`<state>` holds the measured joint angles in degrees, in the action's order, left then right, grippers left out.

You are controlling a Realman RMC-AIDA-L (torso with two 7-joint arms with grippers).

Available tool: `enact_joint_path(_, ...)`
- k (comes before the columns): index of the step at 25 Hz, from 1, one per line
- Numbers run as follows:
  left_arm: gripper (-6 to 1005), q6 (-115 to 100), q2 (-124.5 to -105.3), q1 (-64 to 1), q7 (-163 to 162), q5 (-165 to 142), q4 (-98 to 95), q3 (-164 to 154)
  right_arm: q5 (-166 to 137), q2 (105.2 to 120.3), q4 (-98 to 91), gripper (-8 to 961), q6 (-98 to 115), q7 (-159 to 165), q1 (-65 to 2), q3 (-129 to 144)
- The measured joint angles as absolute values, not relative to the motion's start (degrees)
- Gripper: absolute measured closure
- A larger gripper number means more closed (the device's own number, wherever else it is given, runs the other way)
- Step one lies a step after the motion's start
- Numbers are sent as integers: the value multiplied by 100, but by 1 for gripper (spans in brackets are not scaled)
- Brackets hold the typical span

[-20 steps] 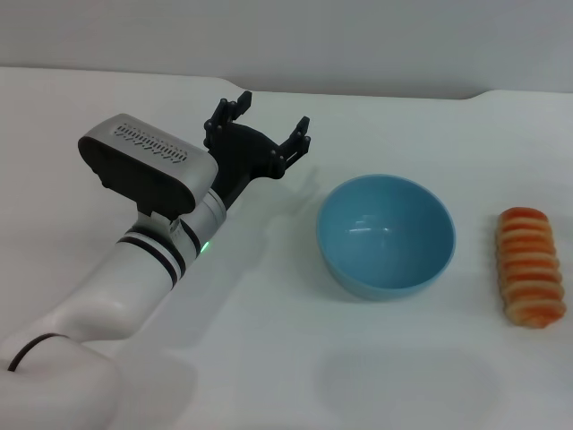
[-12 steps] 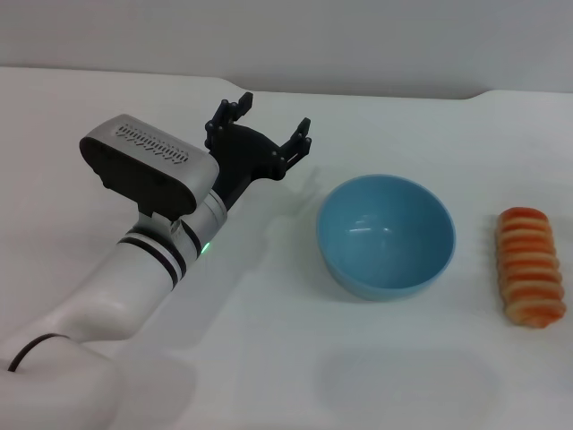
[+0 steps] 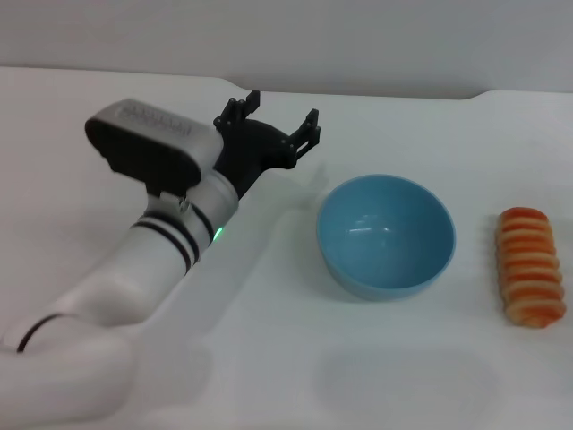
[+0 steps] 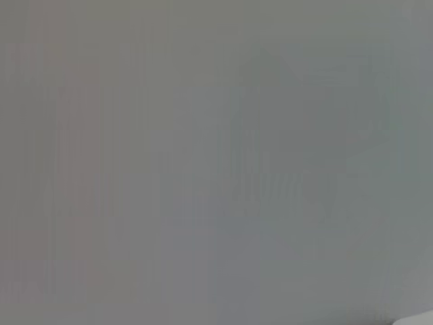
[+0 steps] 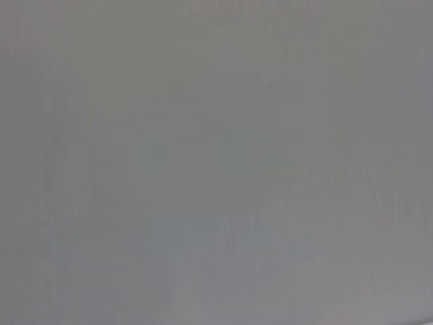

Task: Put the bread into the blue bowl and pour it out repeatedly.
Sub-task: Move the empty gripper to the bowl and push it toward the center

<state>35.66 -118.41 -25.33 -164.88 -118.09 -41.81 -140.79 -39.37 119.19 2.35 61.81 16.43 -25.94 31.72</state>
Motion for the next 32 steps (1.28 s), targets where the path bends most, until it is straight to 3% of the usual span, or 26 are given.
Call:
enact_joint_path(9, 156, -500, -11762, -3208, -16326, -12443, -4967, -11951, -3901, 11918, 220, 344, 6182, 1664, -2583, 3155)
enact_joint_path(22, 155, -4409, -11790, -3590, -14826, -12553, -5714, -9369, -3919, 11905, 196, 343, 6138, 1624, -2577, 3155)
enact_joint_path(32, 156, -5036, -11811, -3711, -14862, -12439, -5493, -9058, -3926, 11901, 186, 344, 6118, 1619, -2578, 3155)
